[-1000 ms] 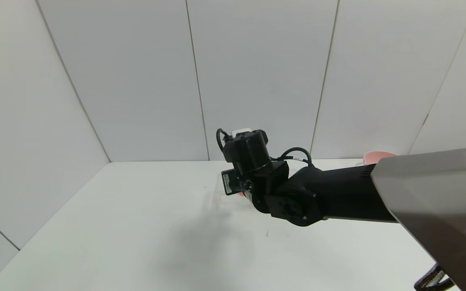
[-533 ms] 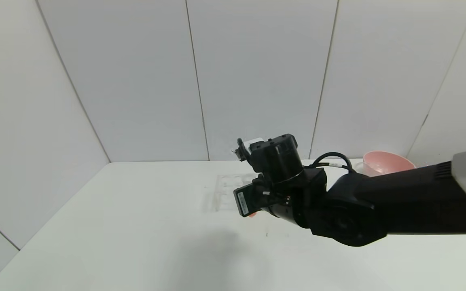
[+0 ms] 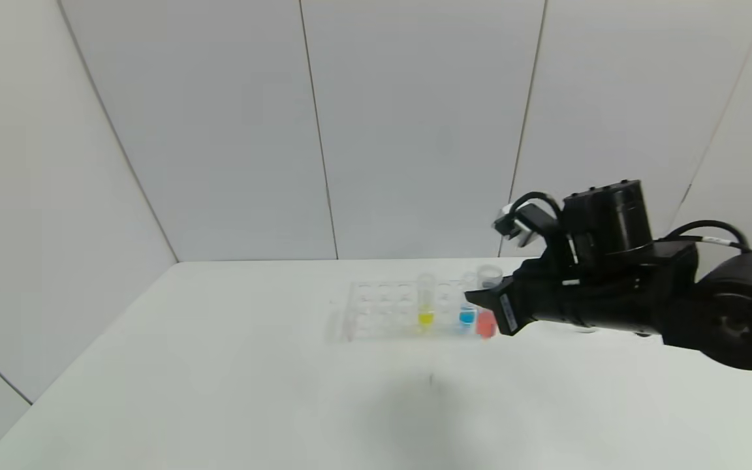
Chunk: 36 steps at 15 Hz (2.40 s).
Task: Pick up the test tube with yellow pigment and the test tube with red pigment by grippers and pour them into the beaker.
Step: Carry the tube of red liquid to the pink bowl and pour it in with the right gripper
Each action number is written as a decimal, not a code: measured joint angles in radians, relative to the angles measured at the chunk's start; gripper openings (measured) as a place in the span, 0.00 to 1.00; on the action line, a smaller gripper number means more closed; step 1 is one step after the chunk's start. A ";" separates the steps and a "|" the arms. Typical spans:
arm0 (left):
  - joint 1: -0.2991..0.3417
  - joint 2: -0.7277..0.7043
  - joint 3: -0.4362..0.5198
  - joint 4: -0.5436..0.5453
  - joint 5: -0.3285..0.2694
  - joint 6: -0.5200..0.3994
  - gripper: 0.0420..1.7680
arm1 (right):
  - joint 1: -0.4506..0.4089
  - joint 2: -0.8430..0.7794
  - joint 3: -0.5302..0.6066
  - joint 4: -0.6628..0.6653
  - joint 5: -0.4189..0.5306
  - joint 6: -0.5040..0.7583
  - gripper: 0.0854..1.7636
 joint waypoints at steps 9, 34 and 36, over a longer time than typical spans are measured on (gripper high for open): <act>0.000 0.000 0.000 0.000 0.000 0.000 0.97 | -0.400 -0.117 0.083 0.094 0.286 -0.322 0.26; 0.000 0.000 0.000 0.000 0.000 0.000 0.97 | -0.771 0.147 -0.570 0.875 0.322 -0.898 0.26; 0.000 0.000 0.000 0.000 0.000 0.000 0.97 | -0.748 0.169 -0.596 0.876 0.284 -0.910 0.26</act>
